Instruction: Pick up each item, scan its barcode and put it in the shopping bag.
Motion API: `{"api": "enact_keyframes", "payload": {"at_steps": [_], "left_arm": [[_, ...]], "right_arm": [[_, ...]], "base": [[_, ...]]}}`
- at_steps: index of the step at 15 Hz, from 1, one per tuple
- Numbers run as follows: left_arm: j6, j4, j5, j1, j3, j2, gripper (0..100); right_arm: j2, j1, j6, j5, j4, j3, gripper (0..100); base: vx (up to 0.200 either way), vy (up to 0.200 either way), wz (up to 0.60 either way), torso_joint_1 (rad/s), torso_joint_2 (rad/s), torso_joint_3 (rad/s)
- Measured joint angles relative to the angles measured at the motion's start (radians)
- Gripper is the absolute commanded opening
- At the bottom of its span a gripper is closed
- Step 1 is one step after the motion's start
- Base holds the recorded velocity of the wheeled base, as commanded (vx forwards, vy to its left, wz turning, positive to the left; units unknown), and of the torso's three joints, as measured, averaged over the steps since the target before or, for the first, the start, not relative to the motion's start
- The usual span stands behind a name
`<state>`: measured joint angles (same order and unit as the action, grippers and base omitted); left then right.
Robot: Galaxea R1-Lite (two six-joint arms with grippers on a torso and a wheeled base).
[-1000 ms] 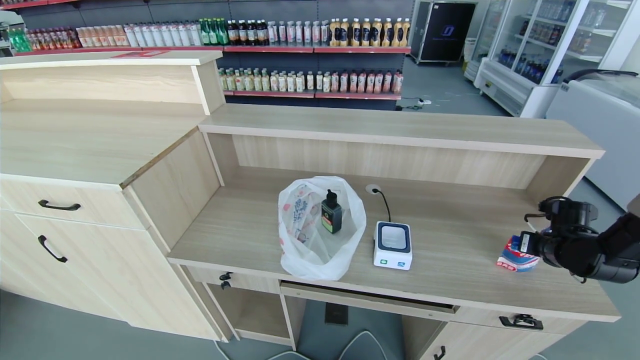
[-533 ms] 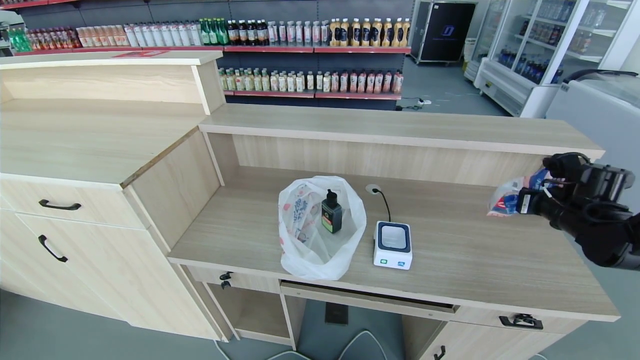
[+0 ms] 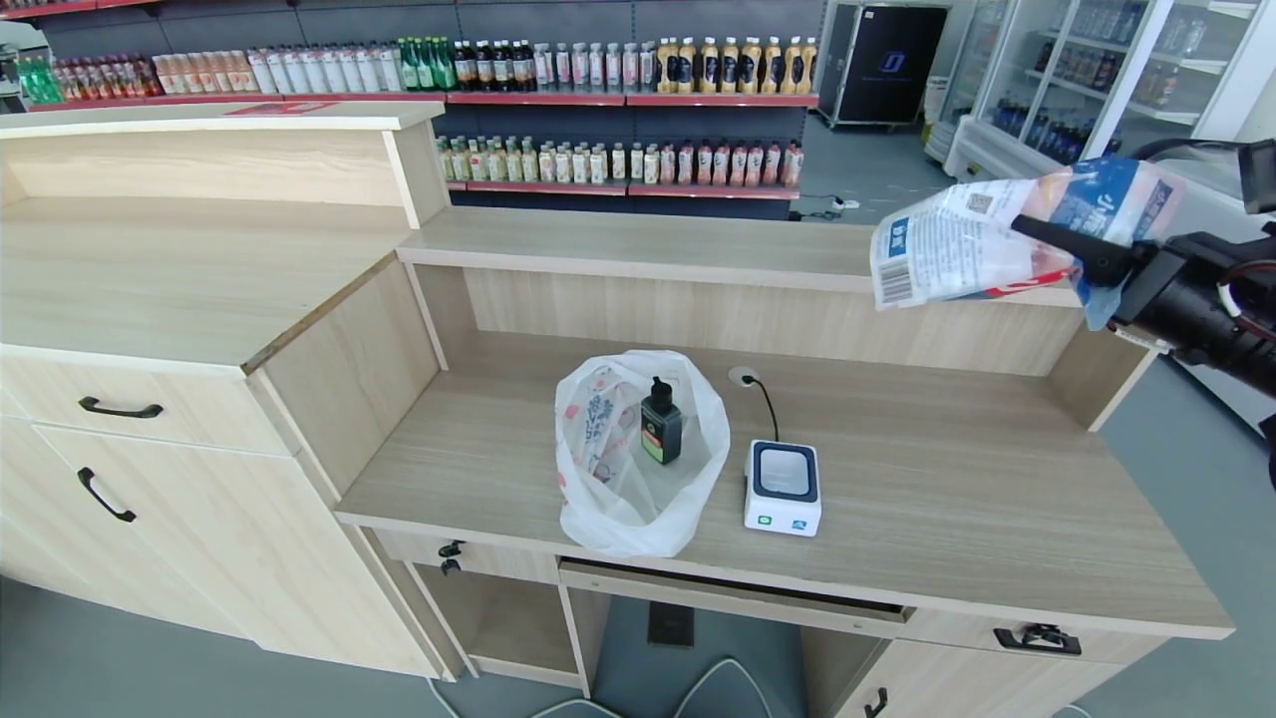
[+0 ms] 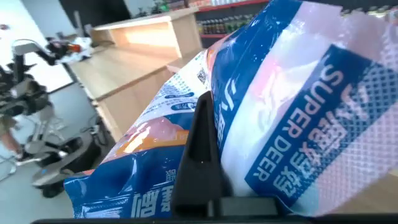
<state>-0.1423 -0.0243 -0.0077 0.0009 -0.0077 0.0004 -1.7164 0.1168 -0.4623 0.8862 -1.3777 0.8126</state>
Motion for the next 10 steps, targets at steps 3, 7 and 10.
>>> {"api": "enact_keyframes", "payload": {"at_steps": [3,7,10], "left_arm": [[0.0,0.0,0.0,0.0,0.0,0.0,100],[0.0,0.0,0.0,0.0,0.0,0.0,100],[0.0,0.0,0.0,0.001,0.0,0.0,100]], "right_arm": [[0.111,-0.069,-0.254,0.168,-0.152,0.0,0],[0.208,-0.151,-0.315,0.311,-0.194,0.003,0],[0.241,-0.151,-0.375,0.385,-0.194,0.043,0]], "base": [[0.0,0.0,0.0,0.0,0.0,0.0],[0.0,0.0,0.0,0.0,0.0,0.0],[0.0,0.0,0.0,0.0,0.0,0.0]]}}
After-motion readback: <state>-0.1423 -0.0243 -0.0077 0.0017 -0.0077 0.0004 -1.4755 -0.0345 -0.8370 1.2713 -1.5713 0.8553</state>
